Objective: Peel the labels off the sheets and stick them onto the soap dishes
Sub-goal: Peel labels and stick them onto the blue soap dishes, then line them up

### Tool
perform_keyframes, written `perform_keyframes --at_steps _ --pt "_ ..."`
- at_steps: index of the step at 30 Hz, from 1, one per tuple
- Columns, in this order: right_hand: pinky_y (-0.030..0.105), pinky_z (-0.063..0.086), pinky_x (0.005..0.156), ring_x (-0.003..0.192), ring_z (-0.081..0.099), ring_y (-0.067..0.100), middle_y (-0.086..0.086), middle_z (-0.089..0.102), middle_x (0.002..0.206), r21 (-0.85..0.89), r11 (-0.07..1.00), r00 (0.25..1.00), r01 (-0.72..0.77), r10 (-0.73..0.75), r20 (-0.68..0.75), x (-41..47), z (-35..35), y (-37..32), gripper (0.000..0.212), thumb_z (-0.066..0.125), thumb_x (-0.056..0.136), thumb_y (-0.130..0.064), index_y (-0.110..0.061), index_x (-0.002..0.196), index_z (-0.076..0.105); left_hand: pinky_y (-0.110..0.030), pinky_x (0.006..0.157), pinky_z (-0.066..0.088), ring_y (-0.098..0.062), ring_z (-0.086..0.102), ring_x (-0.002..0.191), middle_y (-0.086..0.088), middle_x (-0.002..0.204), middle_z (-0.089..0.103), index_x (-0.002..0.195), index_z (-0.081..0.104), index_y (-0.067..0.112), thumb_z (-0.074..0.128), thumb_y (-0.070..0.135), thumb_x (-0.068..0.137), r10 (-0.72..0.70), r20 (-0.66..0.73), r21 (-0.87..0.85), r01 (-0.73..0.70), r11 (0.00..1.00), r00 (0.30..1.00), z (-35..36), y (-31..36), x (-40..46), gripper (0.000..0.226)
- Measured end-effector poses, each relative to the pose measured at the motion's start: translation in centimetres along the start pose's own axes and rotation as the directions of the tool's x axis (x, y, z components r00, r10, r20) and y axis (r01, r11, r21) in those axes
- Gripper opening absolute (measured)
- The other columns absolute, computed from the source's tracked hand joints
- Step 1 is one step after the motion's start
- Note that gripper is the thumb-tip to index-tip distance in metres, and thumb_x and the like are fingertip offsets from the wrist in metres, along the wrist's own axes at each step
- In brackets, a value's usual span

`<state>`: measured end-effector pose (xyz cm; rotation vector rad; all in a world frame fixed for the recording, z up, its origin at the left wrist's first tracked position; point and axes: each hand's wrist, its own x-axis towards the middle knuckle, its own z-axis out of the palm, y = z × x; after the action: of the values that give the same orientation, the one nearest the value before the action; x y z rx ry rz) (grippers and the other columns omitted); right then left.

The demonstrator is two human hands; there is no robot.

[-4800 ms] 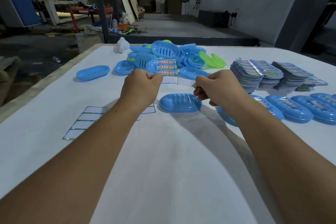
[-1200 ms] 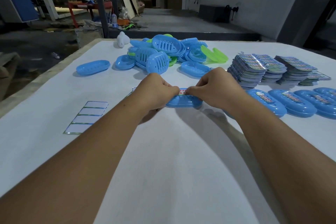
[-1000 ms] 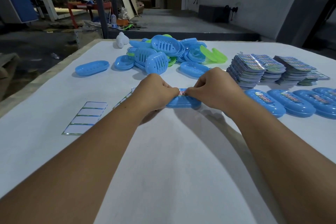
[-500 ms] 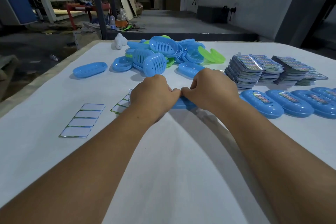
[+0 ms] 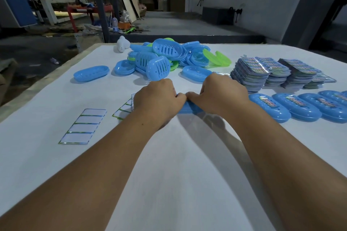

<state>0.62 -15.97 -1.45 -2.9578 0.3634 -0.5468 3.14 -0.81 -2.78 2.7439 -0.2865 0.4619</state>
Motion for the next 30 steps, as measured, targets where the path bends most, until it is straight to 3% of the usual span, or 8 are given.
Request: perform_keyframes --at_steps 5,10,13,16,20,23,26,30 --pt "0.028 0.033 0.055 0.073 0.058 0.024 -0.003 0.060 0.074 0.034 0.999 1.000 0.014 -0.015 0.020 -0.2 -0.1 0.0 0.053 0.061 0.080 -0.070 -0.017 0.074 0.062 -0.033 0.063 0.038 -0.023 0.055 0.079 0.003 0.085 0.056 0.093 0.054 0.025 0.055 0.057 0.087 0.017 -0.038 0.010 -0.016 1.000 0.999 0.0 -0.1 -0.1 0.033" --pt "0.033 0.047 0.073 0.095 0.061 0.020 -0.008 0.067 0.099 0.200 0.960 0.979 0.195 -0.202 0.017 -0.4 -0.3 0.1 0.022 0.067 0.087 -0.049 -0.029 0.094 0.065 -0.033 0.064 0.037 -0.023 0.052 0.079 0.009 0.075 0.042 0.098 0.045 0.027 0.058 0.054 0.087 0.002 -0.009 -0.066 -0.003 0.998 1.000 0.1 -0.4 -0.1 0.032" --pt "0.028 0.045 0.082 0.106 0.061 0.016 -0.008 0.069 0.113 0.360 0.882 0.939 0.303 -0.340 0.042 -0.8 -0.2 -0.4 0.032 0.066 0.088 -0.035 -0.025 0.118 0.069 -0.034 0.066 0.039 -0.025 0.055 0.082 0.005 0.084 0.051 0.100 0.044 0.027 0.059 0.047 0.089 0.005 0.009 -0.138 -0.004 0.990 1.000 0.1 -0.7 0.0 0.027" --pt "0.027 0.047 0.082 0.103 0.063 0.014 -0.011 0.070 0.116 0.430 0.833 0.906 0.348 -0.416 0.073 -1.4 -0.2 -0.8 0.041 0.066 0.084 -0.035 -0.033 0.124 0.068 -0.035 0.068 0.040 -0.025 0.056 0.084 0.004 0.085 0.052 0.102 0.044 0.028 0.055 0.038 0.091 -0.014 -0.011 -0.184 0.011 0.983 1.000 0.0 -1.0 0.1 0.018" --pt "0.029 0.046 0.078 0.090 0.058 0.012 -0.014 0.066 0.118 0.354 0.869 0.898 0.345 -0.415 0.145 -1.3 -0.5 -0.7 0.048 0.068 0.081 -0.049 -0.043 0.129 0.061 -0.035 0.068 0.044 -0.023 0.058 0.084 0.004 0.087 0.056 0.104 0.045 0.029 0.053 0.035 0.093 -0.033 -0.035 -0.206 0.025 0.978 0.999 -0.4 -1.2 0.4 0.015" --pt "0.033 0.049 0.088 0.106 0.059 0.019 -0.007 0.066 0.126 0.191 0.940 0.930 0.284 -0.319 0.181 -1.4 -0.8 -0.4 0.053 0.059 0.084 -0.058 -0.036 0.133 0.060 -0.032 0.063 0.040 -0.020 0.058 0.079 0.003 0.089 0.061 0.104 0.044 0.029 0.055 0.038 0.092 -0.040 -0.038 -0.200 0.031 0.979 0.998 -0.6 -1.5 0.5 0.019" --pt "0.035 0.047 0.081 0.111 0.060 0.024 -0.002 0.064 0.123 0.037 0.985 0.961 0.167 -0.171 0.218 -1.4 -1.1 0.0 0.048 0.052 0.086 -0.060 -0.031 0.120 0.066 -0.033 0.068 0.043 -0.023 0.059 0.084 0.003 0.091 0.062 0.105 0.045 0.030 0.056 0.040 0.091 -0.044 -0.031 -0.197 0.037 0.980 0.999 -0.6 -1.6 0.4 0.022" --pt "0.028 0.030 0.054 0.070 0.051 0.022 0.000 0.052 0.076 0.000 0.998 0.976 0.057 -0.055 0.210 -1.5 -1.6 0.6 0.043 0.053 0.083 -0.058 -0.018 0.068 0.052 -0.034 0.070 0.046 -0.022 0.060 0.086 0.004 0.093 0.062 0.106 0.045 0.031 0.056 0.041 0.090 -0.043 -0.023 -0.182 0.038 0.983 0.999 -0.5 -1.5 0.3 0.022"
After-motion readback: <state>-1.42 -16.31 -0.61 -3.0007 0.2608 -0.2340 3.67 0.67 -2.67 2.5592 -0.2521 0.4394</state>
